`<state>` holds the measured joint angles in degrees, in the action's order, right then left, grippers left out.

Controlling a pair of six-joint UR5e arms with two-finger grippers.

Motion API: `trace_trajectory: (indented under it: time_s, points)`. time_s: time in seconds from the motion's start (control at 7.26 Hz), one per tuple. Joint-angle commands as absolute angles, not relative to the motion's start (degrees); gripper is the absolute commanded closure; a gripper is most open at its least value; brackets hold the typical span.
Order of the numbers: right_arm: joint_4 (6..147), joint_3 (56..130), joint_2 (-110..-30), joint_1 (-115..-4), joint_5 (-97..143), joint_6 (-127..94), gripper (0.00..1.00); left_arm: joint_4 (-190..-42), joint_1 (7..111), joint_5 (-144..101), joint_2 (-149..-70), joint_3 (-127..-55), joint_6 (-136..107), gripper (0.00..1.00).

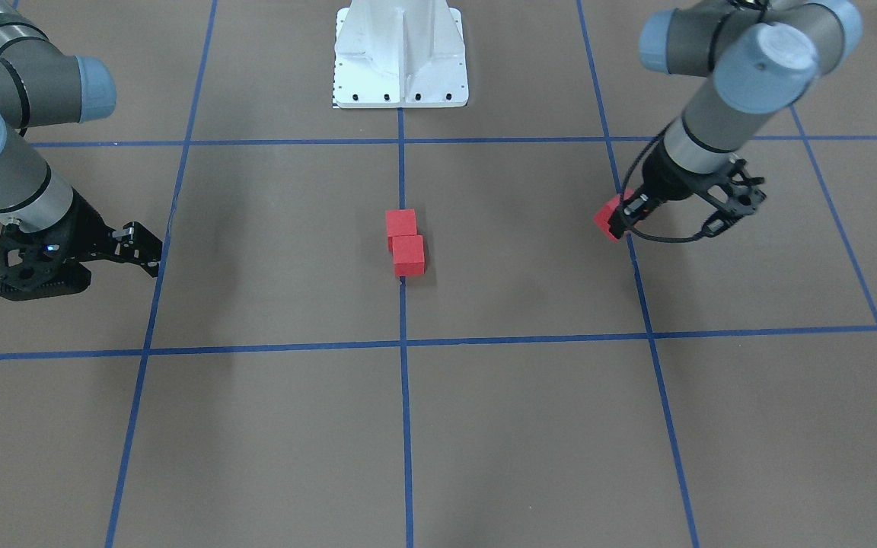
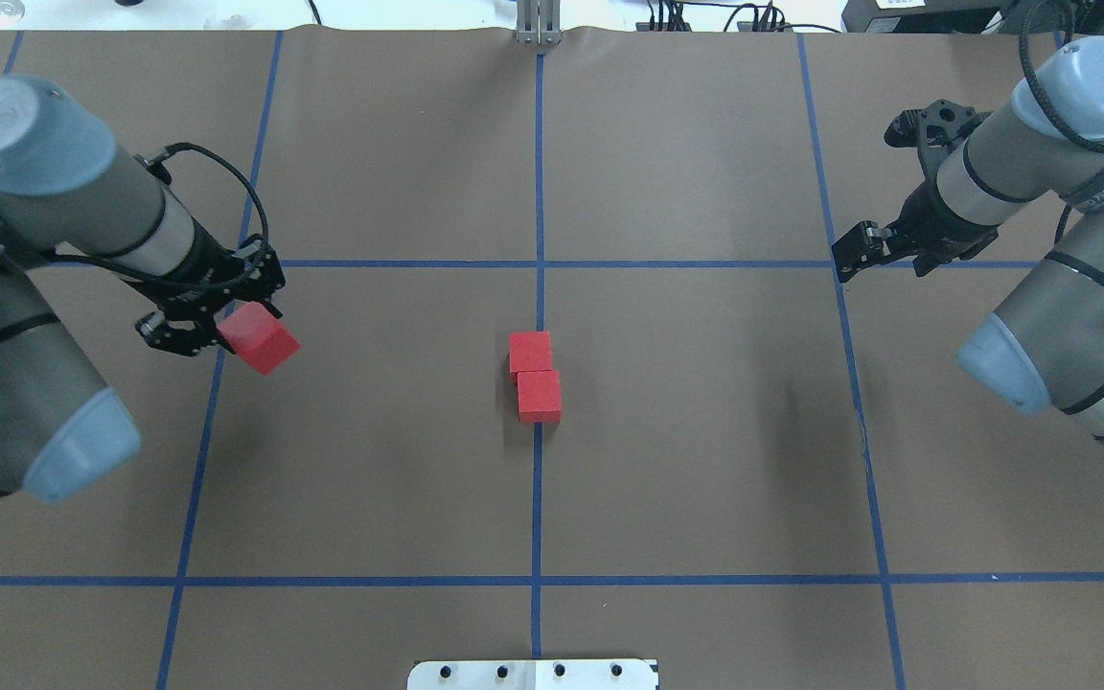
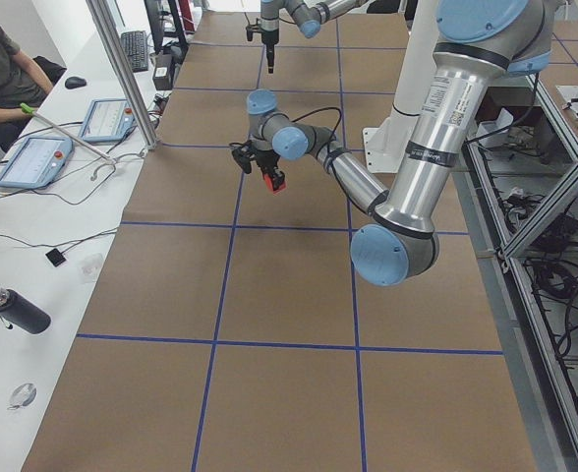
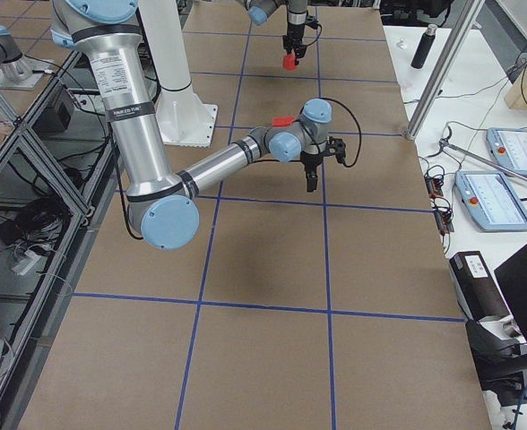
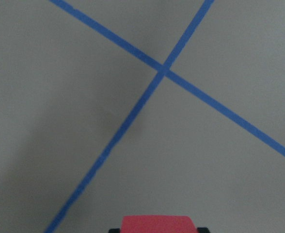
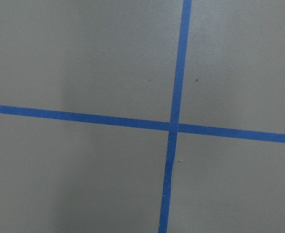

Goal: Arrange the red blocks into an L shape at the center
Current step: 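Carry the red cube with the left gripper beside the cube pair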

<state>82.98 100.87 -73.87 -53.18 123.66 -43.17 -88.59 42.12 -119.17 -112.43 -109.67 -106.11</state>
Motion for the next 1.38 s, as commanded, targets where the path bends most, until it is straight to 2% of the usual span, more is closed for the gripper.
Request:
trace_trajectory:
  time_s: [0.0, 0.14, 0.83, 1.24]
  points:
    - [82.97, 100.81, -73.74, -53.17, 123.66, -43.15, 0.0, -86.32, 36.04, -114.52, -127.79, -96.88, -130.34, 1.0]
    - [82.88, 100.9, -73.74, -53.17, 123.66, -43.24, 0.0, -86.31, 35.95, -114.87, -131.8, -92.16, -136.43, 1.0]
    - [82.88, 101.42, -73.74, -53.26, 123.66, -43.68, 0.0, -87.45, 34.1, -114.7, -132.36, -89.3, -152.49, 1.0]
    - [82.97, 101.43, -74.09, -53.35, 123.66, -43.68, 0.0, -93.07, 33.49, -114.52, -135.78, -83.43, -157.31, 1.0]
